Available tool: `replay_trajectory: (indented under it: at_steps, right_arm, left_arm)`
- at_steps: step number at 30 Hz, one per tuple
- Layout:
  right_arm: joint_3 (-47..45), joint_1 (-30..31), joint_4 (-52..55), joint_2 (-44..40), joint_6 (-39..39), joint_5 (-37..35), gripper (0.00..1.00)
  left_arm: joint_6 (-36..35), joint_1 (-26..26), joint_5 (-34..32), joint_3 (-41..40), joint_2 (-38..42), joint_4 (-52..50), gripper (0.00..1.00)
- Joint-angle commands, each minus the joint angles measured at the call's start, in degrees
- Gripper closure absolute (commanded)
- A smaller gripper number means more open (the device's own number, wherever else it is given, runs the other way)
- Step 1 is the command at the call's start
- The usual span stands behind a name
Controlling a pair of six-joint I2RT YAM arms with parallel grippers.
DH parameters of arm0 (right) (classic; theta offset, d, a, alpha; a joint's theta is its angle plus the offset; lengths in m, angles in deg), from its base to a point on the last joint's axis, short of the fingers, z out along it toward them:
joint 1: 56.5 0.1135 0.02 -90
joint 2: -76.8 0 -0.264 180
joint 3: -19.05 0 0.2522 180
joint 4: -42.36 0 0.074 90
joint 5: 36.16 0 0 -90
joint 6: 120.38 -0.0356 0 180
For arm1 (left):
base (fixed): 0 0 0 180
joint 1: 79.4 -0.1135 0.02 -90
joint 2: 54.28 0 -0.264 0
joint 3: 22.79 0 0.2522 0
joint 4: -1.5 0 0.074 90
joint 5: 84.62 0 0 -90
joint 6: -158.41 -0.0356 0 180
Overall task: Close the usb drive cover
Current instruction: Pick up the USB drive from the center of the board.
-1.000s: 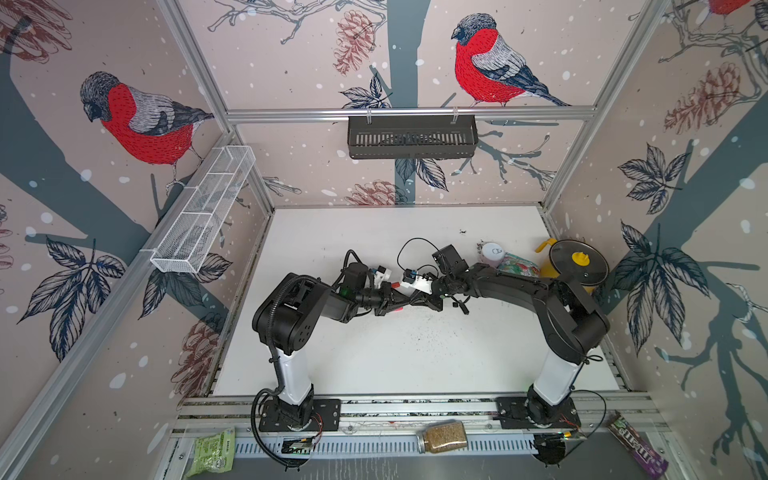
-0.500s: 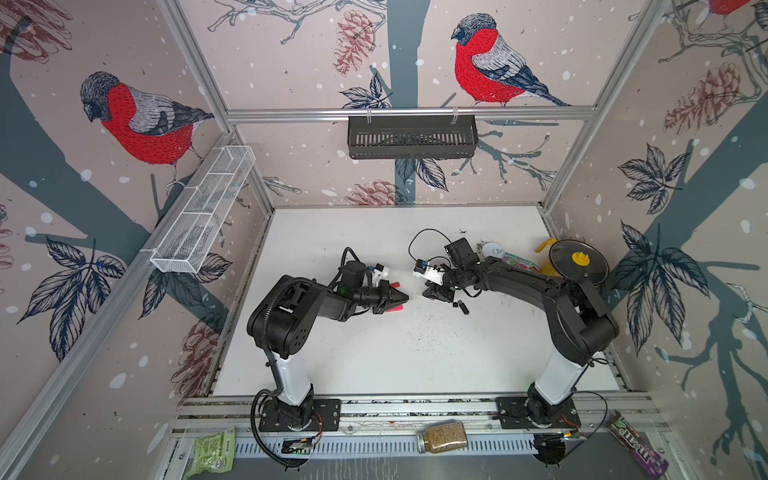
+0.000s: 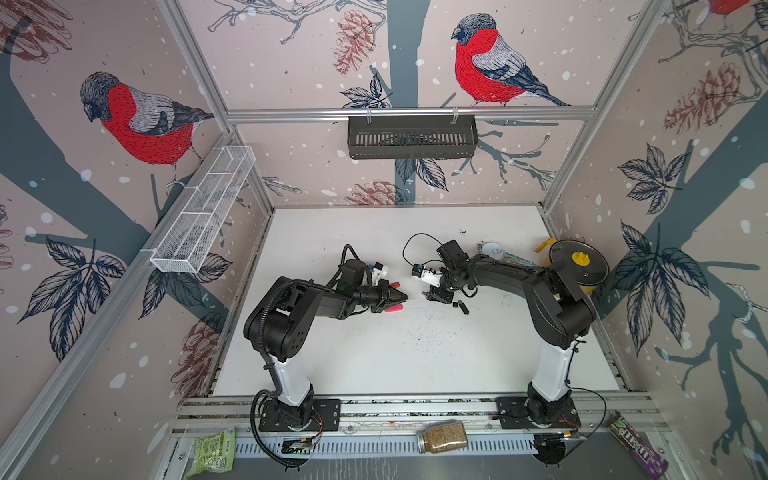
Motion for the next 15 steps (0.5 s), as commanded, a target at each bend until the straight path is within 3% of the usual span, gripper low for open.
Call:
replay_trajectory:
  at_steps: [1, 11, 15]
  right_arm:
    - [0.96, 0.57, 1.84, 1.48, 0.08, -2.97, 0.61]
    - [0.59, 0.77, 3.52, 1.13, 0.6, -3.78, 0.78]
    - [-0.63, 1.18, 2.64, -0.87, 1.63, -2.97, 0.77]
  left_arm:
    - [-1.08, -0.26, 0.19, 0.31, 0.45, -0.3, 0.95]
    - [-1.84, -0.53, 0.51, 0.01, 1.32, -0.63, 0.96]
    - [-3.01, -0.62, 1.21, -0.01, 1.68, -1.39, 0.95]
